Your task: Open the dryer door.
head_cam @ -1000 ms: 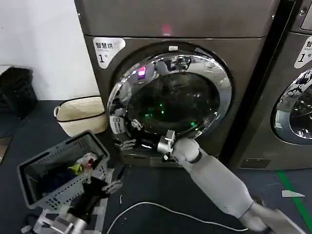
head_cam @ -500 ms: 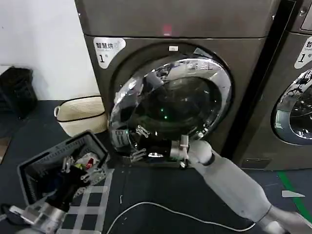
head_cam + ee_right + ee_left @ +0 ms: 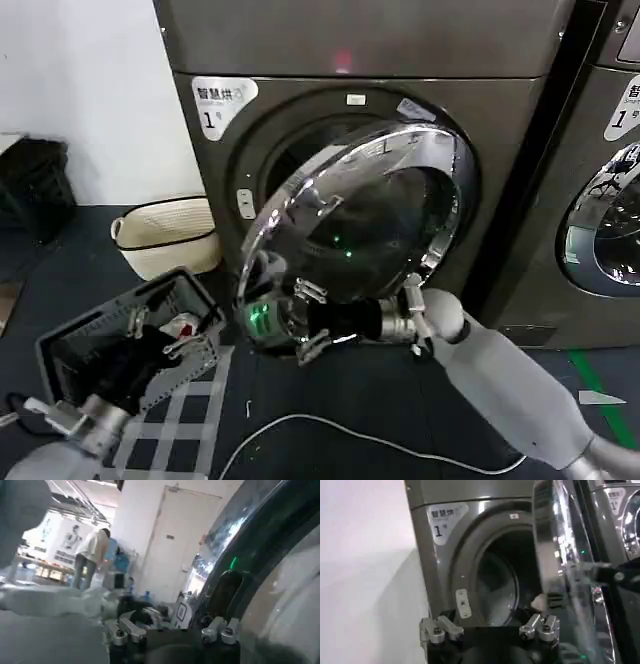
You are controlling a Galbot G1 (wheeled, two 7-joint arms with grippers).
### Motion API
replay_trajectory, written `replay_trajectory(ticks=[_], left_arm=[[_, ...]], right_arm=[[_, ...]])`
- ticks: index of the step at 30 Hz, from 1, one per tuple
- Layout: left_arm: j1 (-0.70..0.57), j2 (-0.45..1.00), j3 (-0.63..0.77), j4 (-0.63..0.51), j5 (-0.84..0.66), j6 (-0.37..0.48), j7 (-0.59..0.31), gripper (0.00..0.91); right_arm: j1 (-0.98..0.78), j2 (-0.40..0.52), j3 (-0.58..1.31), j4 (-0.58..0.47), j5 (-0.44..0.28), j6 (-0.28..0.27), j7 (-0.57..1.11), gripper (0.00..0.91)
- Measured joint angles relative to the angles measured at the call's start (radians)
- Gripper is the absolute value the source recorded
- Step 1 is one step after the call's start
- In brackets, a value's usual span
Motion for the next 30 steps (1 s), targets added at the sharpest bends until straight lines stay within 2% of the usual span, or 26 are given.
replay_trajectory(ticks=[9, 15, 20, 30], left_arm=[[-0.068, 0.036, 0.053, 0.040, -0.007, -0.002, 0.015, 0.907], [-0.116, 0.065, 0.100, 0.074, -0.004, -0.007, 0.026, 0.907], [-0.162, 0.089, 0.150, 0.102, 0.003, -0.007, 0.038, 0.907], [-0.273, 0.130, 0.285, 0.166, 0.016, -0.017, 0.062, 0.907]], right_arm=[[-0.096, -0.078, 0.126, 0.065, 0.015, -0.005, -0.095, 0.907], [-0.196, -0.128, 0.249, 0.105, 0.000, 0.003, -0.090, 0.907], [-0.292, -0.149, 0.389, 0.125, -0.003, 0.012, -0.030, 0.907], [-0.530, -0.180, 0.737, 0.158, 0.015, 0.032, -0.040, 0.907]])
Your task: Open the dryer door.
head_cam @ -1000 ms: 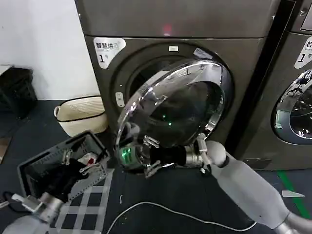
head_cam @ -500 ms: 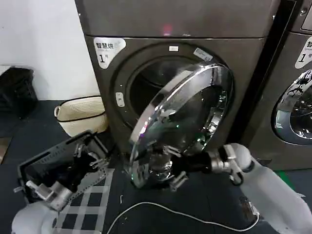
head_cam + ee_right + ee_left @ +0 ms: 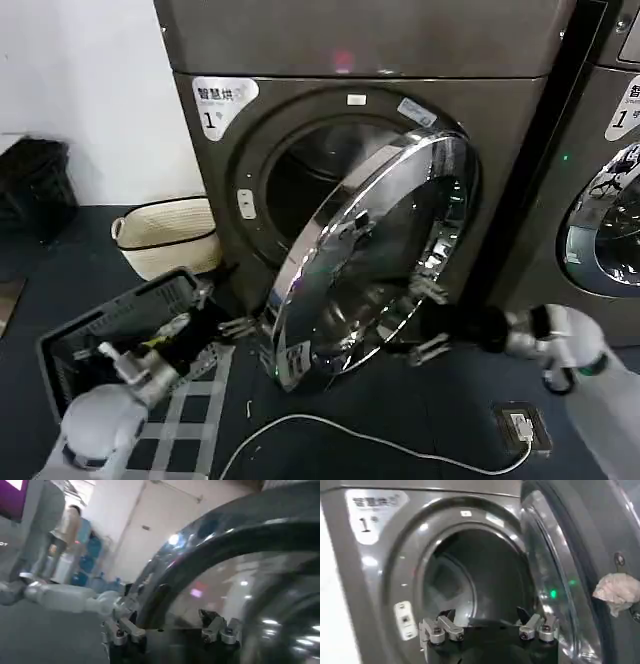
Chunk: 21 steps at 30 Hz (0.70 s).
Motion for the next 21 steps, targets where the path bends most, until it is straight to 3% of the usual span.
replay_trajectory(ticks=[11, 21], left_arm=[[-0.142, 0.009, 0.192, 0.100, -0.019, -0.013, 0.007, 0.907], [-0.273, 0.008, 0.334, 0.181, -0.043, -0.033, 0.013, 0.907]], right_arm=[[-0.298, 0.083, 0.373, 0.052, -0.028, 0.056, 0.061, 0.907], [-0.584, 0.236, 0.698, 0.092, -0.076, 0.148, 0.256, 0.907]])
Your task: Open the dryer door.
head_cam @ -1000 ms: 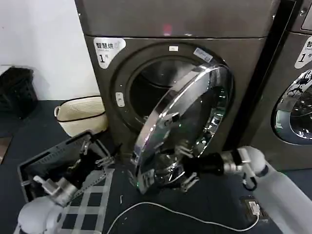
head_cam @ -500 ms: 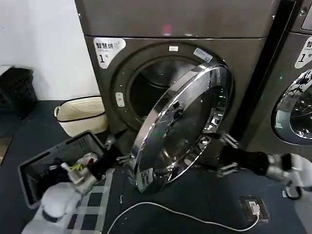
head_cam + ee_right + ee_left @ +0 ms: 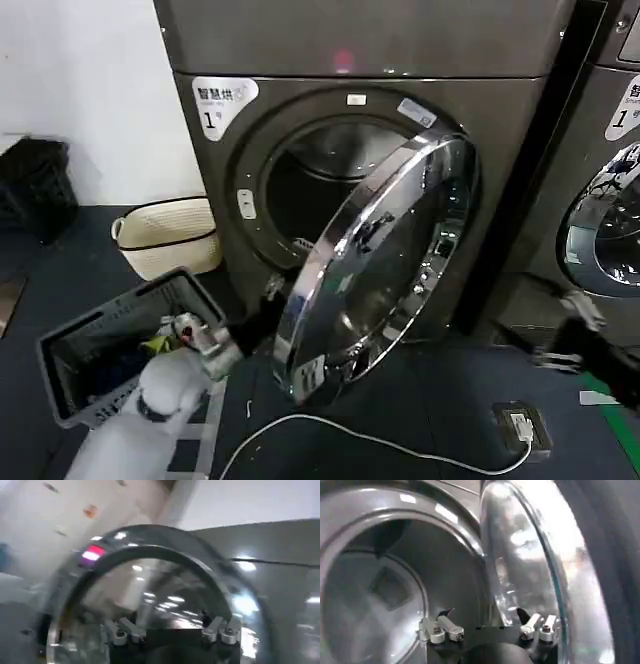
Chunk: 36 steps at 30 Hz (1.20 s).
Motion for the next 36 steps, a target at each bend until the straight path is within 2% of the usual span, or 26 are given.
replay_trajectory(ticks=[6, 13, 17, 24, 30, 36], left_arm=[[-0.088, -0.010, 0.088, 0.043, -0.011, -0.007, 0.003, 0.907], [-0.179, -0.044, 0.197, 0.077, -0.010, -0.006, -0.001, 0.907], [-0.221, -0.069, 0.255, 0.096, -0.008, -0.005, 0.000, 0.907], [-0.295, -0.127, 0.342, 0.146, -0.007, -0.005, -0.002, 0.907], [-0.350, -0.180, 0.404, 0.193, -0.006, -0.009, -0.002, 0.907], [-0.395, -0.220, 0.457, 0.230, -0.006, -0.014, -0.001, 0.907]], right_arm=[[-0.104, 0.092, 0.178, -0.017, -0.119, 0.031, 0.170, 0.907], [-0.158, 0.189, 0.353, -0.059, -0.253, 0.007, 0.373, 0.907], [-0.171, 0.250, 0.446, -0.067, -0.366, -0.051, 0.537, 0.907], [-0.149, 0.339, 0.571, -0.065, -0.457, -0.214, 0.753, 0.907], [-0.107, 0.387, 0.670, -0.107, -0.541, -0.339, 0.884, 0.907], [-0.075, 0.414, 0.769, -0.148, -0.577, -0.350, 0.943, 0.907]])
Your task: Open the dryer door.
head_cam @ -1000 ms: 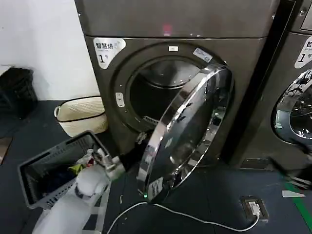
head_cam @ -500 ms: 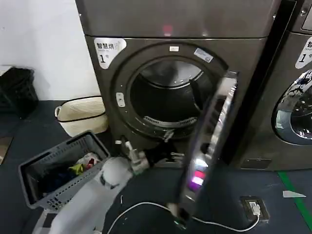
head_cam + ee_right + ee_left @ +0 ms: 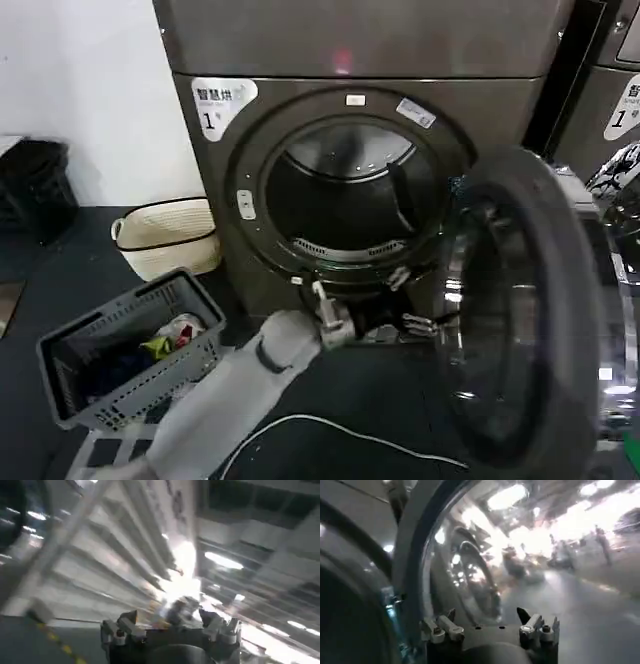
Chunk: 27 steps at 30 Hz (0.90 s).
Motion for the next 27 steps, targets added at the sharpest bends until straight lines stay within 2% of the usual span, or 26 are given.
replay_trajectory(ticks=[7, 17, 27], left_arm=[[-0.043, -0.044, 0.058, 0.025, 0.006, 0.001, 0.000, 0.907], [-0.087, -0.120, 0.119, 0.076, 0.020, 0.002, -0.002, 0.907], [-0.124, -0.198, 0.143, 0.156, 0.036, 0.002, -0.001, 0.907]], right_arm=[[-0.005, 0.042, 0.062, -0.018, -0.070, 0.006, 0.143, 0.907], [-0.031, 0.098, 0.117, -0.040, -0.072, 0.070, 0.271, 0.907], [-0.060, 0.081, 0.171, -0.121, -0.069, 0.148, 0.310, 0.907]])
